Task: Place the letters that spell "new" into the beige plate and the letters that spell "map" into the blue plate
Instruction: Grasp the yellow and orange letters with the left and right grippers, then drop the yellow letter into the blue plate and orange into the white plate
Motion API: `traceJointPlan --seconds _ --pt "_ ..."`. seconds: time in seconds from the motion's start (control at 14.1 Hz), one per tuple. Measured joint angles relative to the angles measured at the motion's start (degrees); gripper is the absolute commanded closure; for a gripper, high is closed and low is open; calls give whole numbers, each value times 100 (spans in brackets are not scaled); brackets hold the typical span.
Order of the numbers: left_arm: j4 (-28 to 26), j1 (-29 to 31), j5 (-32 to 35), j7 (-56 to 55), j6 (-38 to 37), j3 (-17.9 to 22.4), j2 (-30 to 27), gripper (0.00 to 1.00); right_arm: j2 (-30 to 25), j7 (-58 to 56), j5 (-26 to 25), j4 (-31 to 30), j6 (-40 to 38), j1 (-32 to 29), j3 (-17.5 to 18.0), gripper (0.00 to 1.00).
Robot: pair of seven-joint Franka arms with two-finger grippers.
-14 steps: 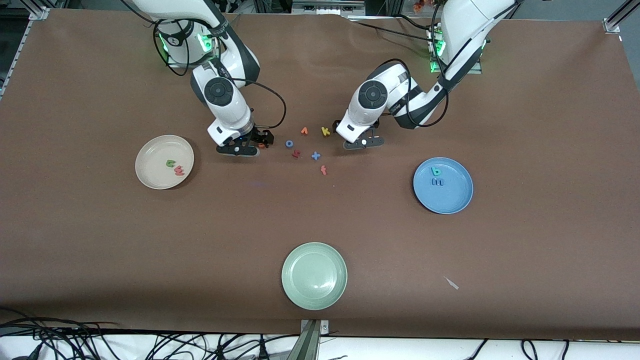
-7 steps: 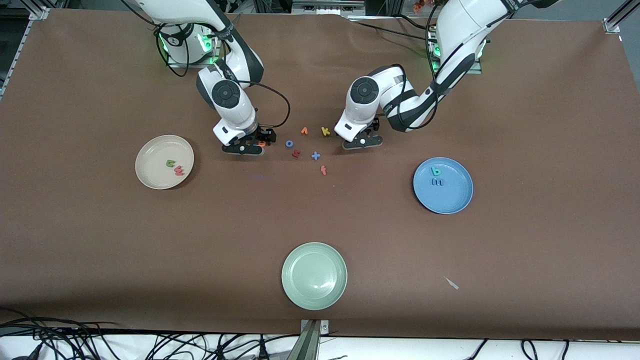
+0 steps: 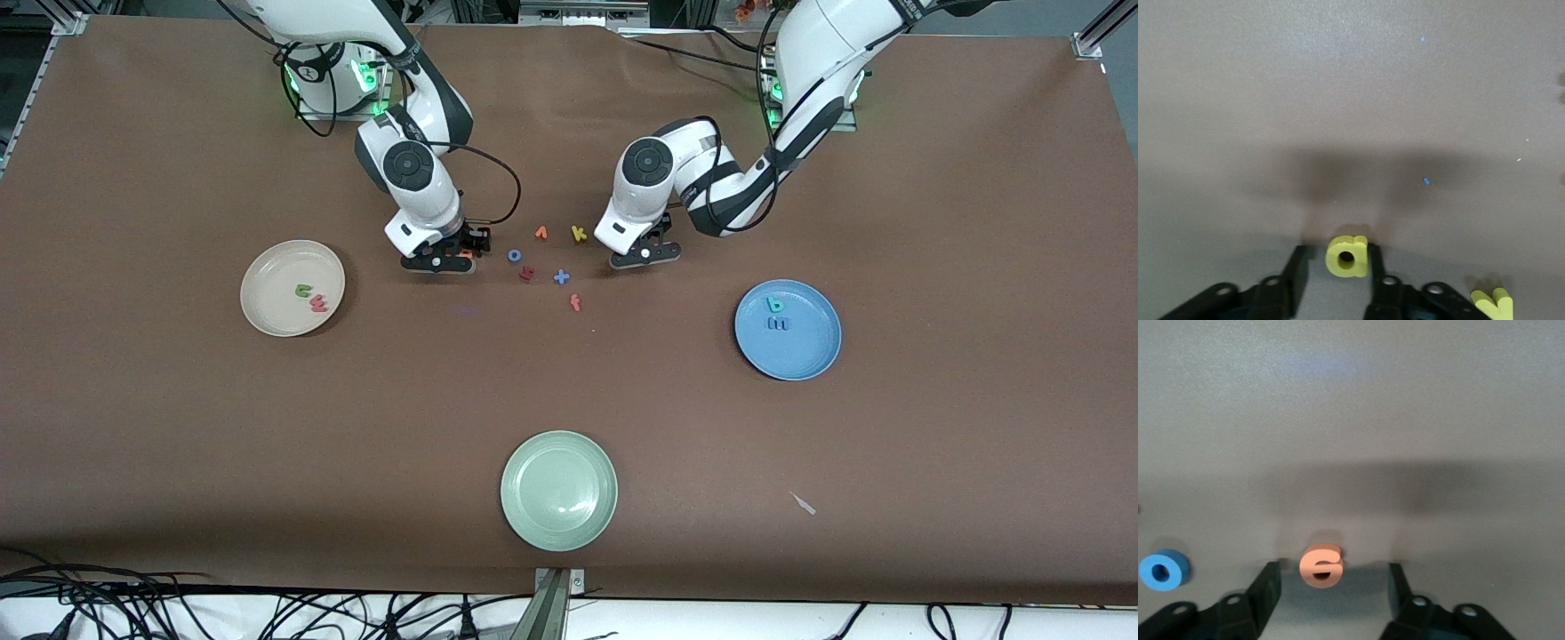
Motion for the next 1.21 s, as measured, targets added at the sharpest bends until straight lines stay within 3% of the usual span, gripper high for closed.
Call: traceJointPlan --seconds 0.14,0.28,0.57,0.85,1.21 --pt "21 -4 0 -5 2 0 12 81 22 0 0 0 33 4 0 44" --pt "38 -7 0 -13 1 0 24 100 31 0 0 2 66 4 0 47" --pt "130 17 1 -21 -82 2 18 100 49 0 0 2 158 7 0 50" --pt "916 61 5 344 -1629 -21 -116 100 48 0 0 3 185 18 -1 58" --pt "2018 333 3 1589 -3341 -27 -217 100 45 0 -1 0 231 24 -3 72"
